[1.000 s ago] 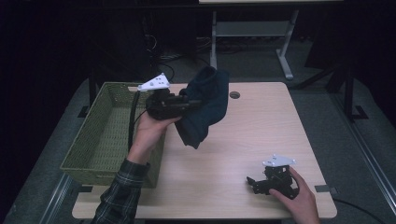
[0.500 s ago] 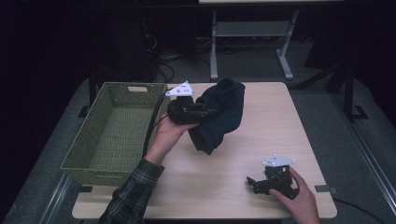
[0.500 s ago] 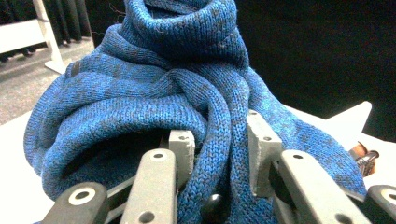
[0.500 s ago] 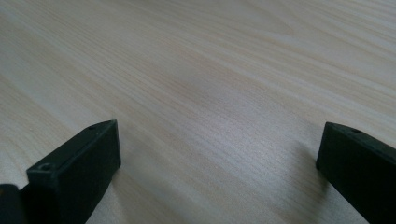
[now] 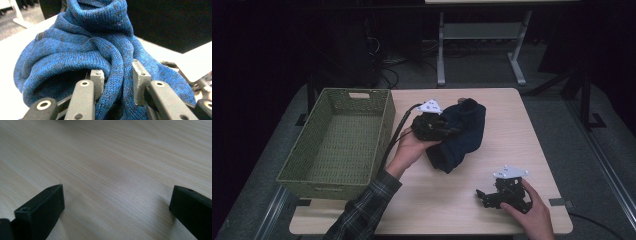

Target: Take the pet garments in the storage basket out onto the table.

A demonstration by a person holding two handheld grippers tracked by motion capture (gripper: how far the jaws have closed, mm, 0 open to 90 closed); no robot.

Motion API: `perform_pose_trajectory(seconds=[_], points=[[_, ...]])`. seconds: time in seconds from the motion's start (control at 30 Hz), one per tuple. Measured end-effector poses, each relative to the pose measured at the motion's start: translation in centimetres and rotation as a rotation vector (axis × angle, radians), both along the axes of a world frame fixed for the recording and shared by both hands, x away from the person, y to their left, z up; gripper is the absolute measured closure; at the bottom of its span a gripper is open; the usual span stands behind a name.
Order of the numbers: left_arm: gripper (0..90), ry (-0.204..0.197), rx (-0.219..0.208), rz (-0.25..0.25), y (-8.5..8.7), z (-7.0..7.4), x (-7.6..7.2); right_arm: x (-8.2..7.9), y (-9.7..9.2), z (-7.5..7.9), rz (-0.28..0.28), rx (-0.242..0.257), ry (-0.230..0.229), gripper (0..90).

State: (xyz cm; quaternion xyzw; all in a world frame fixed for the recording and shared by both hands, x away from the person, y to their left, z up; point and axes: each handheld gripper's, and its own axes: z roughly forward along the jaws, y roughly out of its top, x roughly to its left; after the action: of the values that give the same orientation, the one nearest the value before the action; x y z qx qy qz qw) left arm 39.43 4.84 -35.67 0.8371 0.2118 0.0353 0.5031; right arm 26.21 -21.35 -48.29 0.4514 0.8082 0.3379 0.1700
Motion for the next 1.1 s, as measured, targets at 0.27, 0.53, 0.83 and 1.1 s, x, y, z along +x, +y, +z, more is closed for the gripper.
perform_pose_trajectory(seconds=[0.27,0.53,0.83,1.1], points=[[68.0,0.048,0.049,-0.002,-1.3,-2.7,0.7,0.0,0.0,0.0,0.000,-0.001,0.003,0.0],[67.7,0.087,0.111,-0.008,-2.5,-5.5,1.6,0.0,0.0,0.0,-0.001,0.001,0.004,0.0],[66.5,0.098,0.171,-0.018,-4.1,-7.6,2.0,0.0,0.0,0.0,0.001,0.002,0.000,0.0],[58.3,0.097,0.187,-0.018,-4.3,-8.2,1.8,0.0,0.0,0.0,0.002,-0.002,0.001,0.0]])
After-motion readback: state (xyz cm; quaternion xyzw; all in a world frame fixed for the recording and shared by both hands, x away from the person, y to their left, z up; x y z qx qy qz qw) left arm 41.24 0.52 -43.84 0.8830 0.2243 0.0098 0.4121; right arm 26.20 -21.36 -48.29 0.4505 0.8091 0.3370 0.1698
